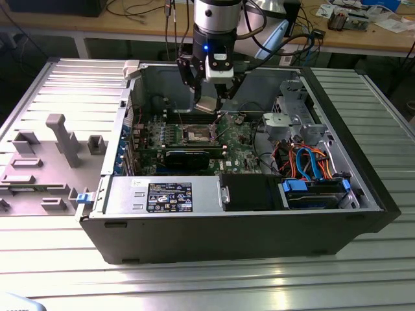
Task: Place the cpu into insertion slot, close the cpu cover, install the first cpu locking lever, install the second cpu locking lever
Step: 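Place the cpu into insertion slot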
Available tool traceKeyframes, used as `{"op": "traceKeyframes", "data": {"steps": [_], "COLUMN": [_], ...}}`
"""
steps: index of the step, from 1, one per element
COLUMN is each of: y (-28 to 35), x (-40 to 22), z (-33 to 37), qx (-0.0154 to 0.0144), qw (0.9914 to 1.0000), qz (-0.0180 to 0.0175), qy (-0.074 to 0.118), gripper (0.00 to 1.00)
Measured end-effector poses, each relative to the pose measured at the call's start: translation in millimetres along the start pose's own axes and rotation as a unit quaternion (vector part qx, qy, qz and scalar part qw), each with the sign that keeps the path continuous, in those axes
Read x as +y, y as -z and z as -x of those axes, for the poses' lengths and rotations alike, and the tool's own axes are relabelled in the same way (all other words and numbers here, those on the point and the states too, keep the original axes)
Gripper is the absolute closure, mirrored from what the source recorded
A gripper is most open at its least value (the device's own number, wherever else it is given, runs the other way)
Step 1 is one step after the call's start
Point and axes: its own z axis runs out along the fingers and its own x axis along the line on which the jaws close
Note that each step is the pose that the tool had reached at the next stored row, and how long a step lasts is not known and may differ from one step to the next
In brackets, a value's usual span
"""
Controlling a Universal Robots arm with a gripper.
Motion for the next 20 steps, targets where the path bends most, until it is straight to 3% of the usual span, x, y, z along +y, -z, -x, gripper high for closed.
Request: {"op": "traceKeyframes", "data": {"steps": [20], "y": [-0.1], "x": [0.0], "z": [0.0], "qx": [-0.0008], "qw": [0.99983], "qz": [0.0004], "qy": [-0.018], "gripper": [0.45]}}
